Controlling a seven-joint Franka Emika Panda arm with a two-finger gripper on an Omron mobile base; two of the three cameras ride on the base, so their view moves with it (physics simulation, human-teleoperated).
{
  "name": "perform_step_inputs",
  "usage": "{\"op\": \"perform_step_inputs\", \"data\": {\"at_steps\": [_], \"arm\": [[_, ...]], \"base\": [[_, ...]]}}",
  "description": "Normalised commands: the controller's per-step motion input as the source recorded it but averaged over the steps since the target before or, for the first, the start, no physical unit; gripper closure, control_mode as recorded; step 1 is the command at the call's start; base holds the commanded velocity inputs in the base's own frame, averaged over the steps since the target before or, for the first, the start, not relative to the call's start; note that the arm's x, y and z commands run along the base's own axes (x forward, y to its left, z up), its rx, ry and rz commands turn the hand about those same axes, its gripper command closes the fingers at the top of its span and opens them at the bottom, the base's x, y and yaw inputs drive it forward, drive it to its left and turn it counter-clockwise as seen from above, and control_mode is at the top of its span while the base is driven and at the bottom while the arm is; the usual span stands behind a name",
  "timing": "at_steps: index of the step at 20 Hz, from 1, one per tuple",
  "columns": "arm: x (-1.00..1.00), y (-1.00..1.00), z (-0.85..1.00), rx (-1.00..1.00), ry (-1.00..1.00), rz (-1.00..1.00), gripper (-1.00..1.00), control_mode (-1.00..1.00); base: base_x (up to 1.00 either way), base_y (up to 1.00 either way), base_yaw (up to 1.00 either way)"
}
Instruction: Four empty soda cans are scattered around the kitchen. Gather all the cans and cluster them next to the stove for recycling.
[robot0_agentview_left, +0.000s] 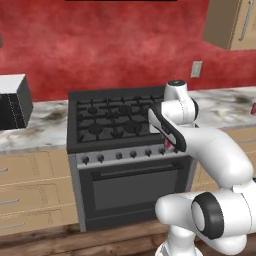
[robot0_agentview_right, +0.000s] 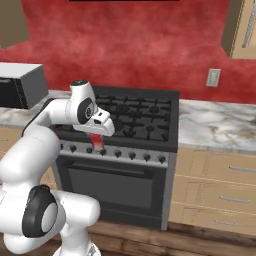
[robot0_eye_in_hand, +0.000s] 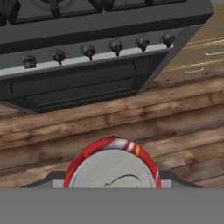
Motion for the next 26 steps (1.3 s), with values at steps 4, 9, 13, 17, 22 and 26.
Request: {"op": "perform_step_inputs", "data": {"at_steps": [4,9,13,17,22,26], "arm": [[0.0,0.0,0.0,0.0,0.0,0.0,1.0,1.0],[0.0,0.0,0.0,0.0,0.0,0.0,1.0,1.0],[0.0,0.0,0.0,0.0,0.0,0.0,1.0,1.0],[0.0,0.0,0.0,0.0,0.0,0.0,1.0,1.0],[0.0,0.0,0.0,0.0,0.0,0.0,1.0,1.0],[0.0,0.0,0.0,0.0,0.0,0.0,1.0,1.0]], "base": [[0.18,-0.44,0.0],[0.07,-0.55,0.0],[0.18,-0.56,0.01],[0.24,-0.54,0.0],[0.37,-0.49,0.02],[0.34,-0.51,0.0]]}}
